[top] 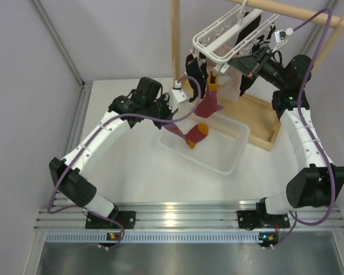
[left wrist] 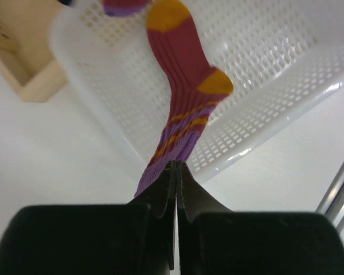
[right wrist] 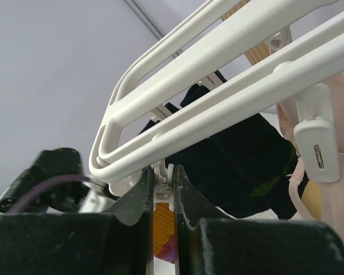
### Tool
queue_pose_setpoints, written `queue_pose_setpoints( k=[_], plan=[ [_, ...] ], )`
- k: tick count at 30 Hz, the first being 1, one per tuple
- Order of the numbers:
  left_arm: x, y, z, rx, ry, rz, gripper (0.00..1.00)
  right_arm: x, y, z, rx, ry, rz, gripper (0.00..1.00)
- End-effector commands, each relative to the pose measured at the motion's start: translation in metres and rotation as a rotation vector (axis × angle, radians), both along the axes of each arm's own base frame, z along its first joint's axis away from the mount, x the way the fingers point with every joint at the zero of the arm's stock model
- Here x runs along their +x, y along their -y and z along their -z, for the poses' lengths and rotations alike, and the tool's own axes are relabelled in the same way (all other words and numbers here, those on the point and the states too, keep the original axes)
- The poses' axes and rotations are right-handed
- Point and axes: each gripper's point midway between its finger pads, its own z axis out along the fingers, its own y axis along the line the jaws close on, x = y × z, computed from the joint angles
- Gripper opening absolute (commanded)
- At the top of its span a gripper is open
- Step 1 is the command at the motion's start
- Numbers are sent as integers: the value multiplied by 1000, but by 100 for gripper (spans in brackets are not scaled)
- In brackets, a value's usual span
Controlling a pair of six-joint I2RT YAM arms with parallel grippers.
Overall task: Clip the socks to the hanger
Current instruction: Pick up the sock from the bin.
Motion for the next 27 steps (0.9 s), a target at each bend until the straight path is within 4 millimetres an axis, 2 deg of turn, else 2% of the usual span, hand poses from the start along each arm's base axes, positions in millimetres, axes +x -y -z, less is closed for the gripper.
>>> queue_pose_setpoints(
  k=[1, 2, 3, 5, 9, 10, 13, 16, 17, 20, 21, 22, 24, 25, 27],
  plan=[
    [19, -1, -101, -225, 224, -158, 0, -6, 1, -21, -19, 74, -12, 0],
    [23, -7, -124, -282, 268, -226, 0, -6, 1, -22, -21, 77, -10, 0],
    [24, -10, -136, -317, 288, -254, 0, -7, 0, -23, -21, 79, -9, 0],
    [24, -20, -173, -415, 357, -328, 0, -7, 1, -23, -22, 80, -7, 0],
    [19, -32, -226, -517, 461, -373, 0, -7, 1, -24, -26, 77, -6, 0],
    [16, -33, -233, -524, 477, -356, 0, -7, 1, -26, -27, 81, -4, 0],
    [8, -25, -234, -531, 496, -270, 0, -8, 2, -26, -33, 85, -1, 0],
    [4, -9, -220, -540, 515, -165, 0, -9, 2, -24, -37, 82, 3, 0],
    [6, -4, -205, -506, 515, -142, 0, -11, 2, -25, -40, 88, 3, 0],
    [9, 20, -183, -457, 534, -73, 0, -11, 3, -23, -47, 86, 9, 0],
    [10, 26, -169, -441, 526, -62, 0, -11, 2, -22, -48, 85, 7, 0],
    [12, 42, -157, -437, 515, -34, 0, -10, 3, -20, -48, 79, 8, 0],
    [12, 59, -135, -395, 503, 8, 0, -10, 3, -21, -49, 82, 10, 0],
    [10, 78, -126, -402, 497, 52, 0, -9, 3, -21, -50, 83, 9, 0],
    [-1, 100, -105, -385, 478, 121, 0, -8, 5, -22, -52, 87, 14, 0]
  ],
)
